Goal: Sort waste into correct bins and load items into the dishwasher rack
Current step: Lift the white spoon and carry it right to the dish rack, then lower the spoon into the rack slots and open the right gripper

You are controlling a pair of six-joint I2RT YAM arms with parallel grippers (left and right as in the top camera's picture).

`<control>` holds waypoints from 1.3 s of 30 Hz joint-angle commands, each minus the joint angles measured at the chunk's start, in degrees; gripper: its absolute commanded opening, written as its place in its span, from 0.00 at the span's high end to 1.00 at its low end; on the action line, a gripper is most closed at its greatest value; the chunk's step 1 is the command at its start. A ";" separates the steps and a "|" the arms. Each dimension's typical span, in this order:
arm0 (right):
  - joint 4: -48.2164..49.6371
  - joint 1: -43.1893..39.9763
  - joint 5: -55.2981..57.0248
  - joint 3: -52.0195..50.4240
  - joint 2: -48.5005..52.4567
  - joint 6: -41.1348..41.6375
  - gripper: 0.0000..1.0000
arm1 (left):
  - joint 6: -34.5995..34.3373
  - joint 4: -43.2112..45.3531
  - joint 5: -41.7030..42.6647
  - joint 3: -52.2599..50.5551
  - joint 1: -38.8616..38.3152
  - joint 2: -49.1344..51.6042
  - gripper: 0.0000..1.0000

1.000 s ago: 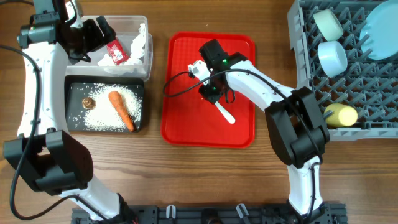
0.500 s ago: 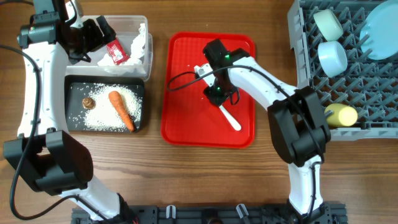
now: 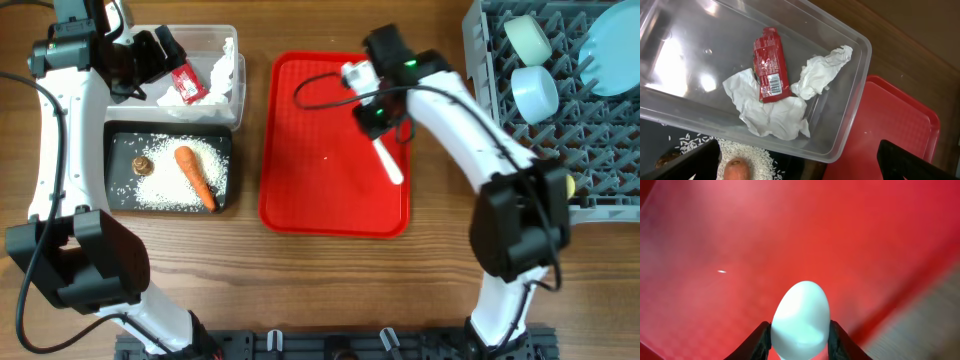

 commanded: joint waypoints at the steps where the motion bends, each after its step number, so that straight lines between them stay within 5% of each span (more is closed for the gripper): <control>1: -0.61 -6.12 -0.17 1.49 -6.14 2.29 0.91 | 0.09 0.13 0.87 0.66 0.17 -1.79 0.00; 16: 1.07 -29.83 -1.33 1.44 -13.07 -0.24 0.79 | 0.09 0.13 0.87 0.66 0.17 -1.79 0.00; 25: 3.37 -34.03 -2.21 1.29 -12.96 -4.70 0.78 | 0.09 0.13 0.87 0.66 0.17 -1.79 0.00; 30: 4.09 -34.03 -2.16 0.87 -12.55 -5.44 0.60 | 0.09 0.13 0.87 0.66 0.17 -1.79 0.00; 32: 4.13 -34.03 -2.16 0.87 -12.55 -5.46 0.45 | 0.09 0.13 0.87 0.66 0.17 -1.79 0.00; 39: 4.15 -34.03 -2.21 0.87 -12.55 -5.33 0.41 | 0.09 0.13 0.87 0.66 0.17 -1.79 0.00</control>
